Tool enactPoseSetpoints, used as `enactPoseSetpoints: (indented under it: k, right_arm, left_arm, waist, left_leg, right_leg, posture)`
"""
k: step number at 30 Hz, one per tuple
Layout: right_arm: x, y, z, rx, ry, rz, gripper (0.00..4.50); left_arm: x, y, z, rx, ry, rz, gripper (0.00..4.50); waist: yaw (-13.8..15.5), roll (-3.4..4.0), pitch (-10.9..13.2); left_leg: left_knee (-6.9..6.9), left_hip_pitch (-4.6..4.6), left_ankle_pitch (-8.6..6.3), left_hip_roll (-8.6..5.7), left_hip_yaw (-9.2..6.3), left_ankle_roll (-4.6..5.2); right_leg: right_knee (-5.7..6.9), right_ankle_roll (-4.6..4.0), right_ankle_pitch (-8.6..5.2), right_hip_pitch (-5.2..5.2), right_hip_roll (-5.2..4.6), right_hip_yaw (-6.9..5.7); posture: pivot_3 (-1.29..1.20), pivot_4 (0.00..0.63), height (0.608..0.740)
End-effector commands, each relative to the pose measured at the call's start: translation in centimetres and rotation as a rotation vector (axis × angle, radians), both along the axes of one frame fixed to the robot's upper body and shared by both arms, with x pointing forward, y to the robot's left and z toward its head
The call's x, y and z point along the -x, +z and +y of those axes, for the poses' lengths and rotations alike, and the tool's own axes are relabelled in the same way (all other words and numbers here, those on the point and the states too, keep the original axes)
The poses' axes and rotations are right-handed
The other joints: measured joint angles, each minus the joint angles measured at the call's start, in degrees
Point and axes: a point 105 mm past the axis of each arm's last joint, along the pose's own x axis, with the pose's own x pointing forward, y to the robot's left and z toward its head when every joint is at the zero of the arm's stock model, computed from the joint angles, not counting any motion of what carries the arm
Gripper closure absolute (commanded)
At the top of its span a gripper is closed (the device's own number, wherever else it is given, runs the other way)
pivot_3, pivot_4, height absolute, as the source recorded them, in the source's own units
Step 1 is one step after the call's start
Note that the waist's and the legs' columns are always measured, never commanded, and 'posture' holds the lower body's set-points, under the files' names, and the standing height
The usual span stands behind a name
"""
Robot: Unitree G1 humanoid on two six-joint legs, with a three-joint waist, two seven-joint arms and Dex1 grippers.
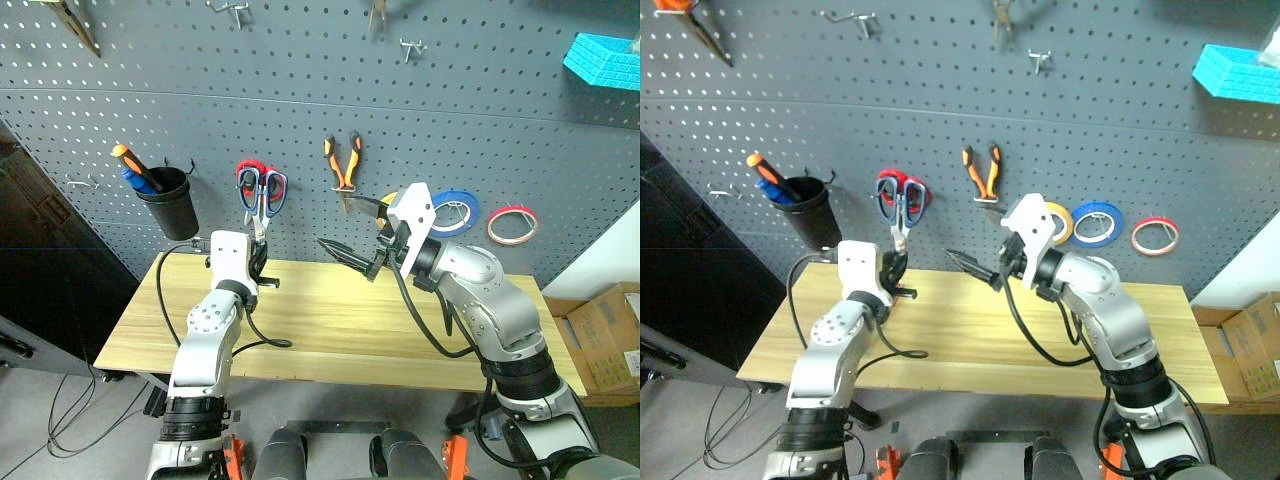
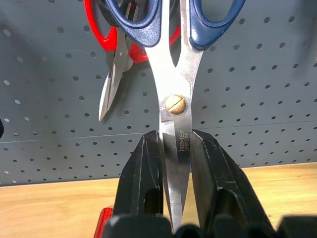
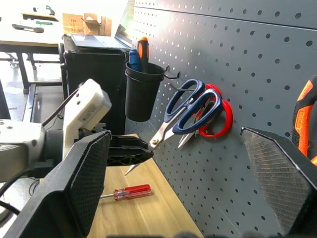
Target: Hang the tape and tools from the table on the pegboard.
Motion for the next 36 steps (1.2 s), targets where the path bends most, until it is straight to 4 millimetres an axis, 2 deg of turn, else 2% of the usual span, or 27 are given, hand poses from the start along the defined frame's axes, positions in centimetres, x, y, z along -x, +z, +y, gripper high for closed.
enactPoseSetpoints:
  k: [1, 12, 13, 26, 31, 36]
  right_arm:
    - [0.4, 1.5, -0.3, -0.022, 0.000, -0.057, 0.00]
    - [0.3, 1.6, -0.4, -0.019, -0.006, -0.060, 0.00]
    - [0.4, 1.6, -0.4, -0.019, -0.005, -0.060, 0.00]
    - [0.7, 1.4, -0.3, -0.021, 0.006, -0.047, 0.00]
    - [1.1, 1.3, -0.2, -0.028, 0.015, -0.040, 0.00]
    - [1.8, 1.7, 0.2, -0.058, 0.047, -0.026, 0.00]
  left_arm:
    - [-0.5, 2.1, 0.2, -0.019, 0.003, -0.075, 4.02]
    - [-0.6, 2.5, -0.2, -0.001, -0.013, -0.085, 0.19]
    - [-0.5, 2.5, -0.2, 0.000, -0.013, -0.084, 0.06]
    - [-0.3, 2.2, 0.4, -0.013, 0.007, -0.062, 0.06]
    - [0.3, 1.6, 2.0, -0.046, 0.037, -0.033, 0.06]
    - [2.1, -0.6, 5.0, -0.137, 0.061, 0.065, 0.06]
  waist:
    - [-0.1, 0.00, 0.0]
    - [-0.2, 0.00, 0.0]
    - [-0.2, 0.00, 0.0]
    - [-0.3, 0.01, 0.0]
    - [-0.7, 0.02, 0.0]
    - [-1.3, 0.09, 0.1]
  left_leg:
    - [0.00, 0.00, 0.00, 0.00, 0.00, 0.00]
    - [0.00, 0.01, 0.00, 0.00, 0.00, 0.00]
    - [0.00, 0.01, 0.00, 0.00, 0.00, 0.00]
    - [0.00, 0.01, 0.00, 0.01, 0.00, 0.00]
    - [0.00, 0.01, 0.00, 0.02, 0.00, 0.00]
    - [-0.02, 0.04, -0.01, 0.05, 0.01, 0.01]
  right_leg:
    - [0.00, 0.00, 0.00, 0.00, 0.00, 0.00]
    - [0.01, -0.02, -0.01, 0.00, 0.00, 0.01]
    - [0.01, -0.03, -0.01, 0.00, 0.00, 0.01]
    - [0.01, -0.05, -0.03, 0.00, 0.00, 0.01]
    - [0.01, -0.13, -0.08, 0.00, 0.00, 0.02]
    - [0.01, -0.26, -0.16, 0.00, 0.00, 0.02]
  posture:
    - [0.06, 0.062, 0.740]
    - [0.05, 0.069, 0.740]
    - [0.05, 0.069, 0.740]
    - [0.05, 0.082, 0.740]
    - [0.05, 0.089, 0.740]
    - [0.06, 0.106, 0.740]
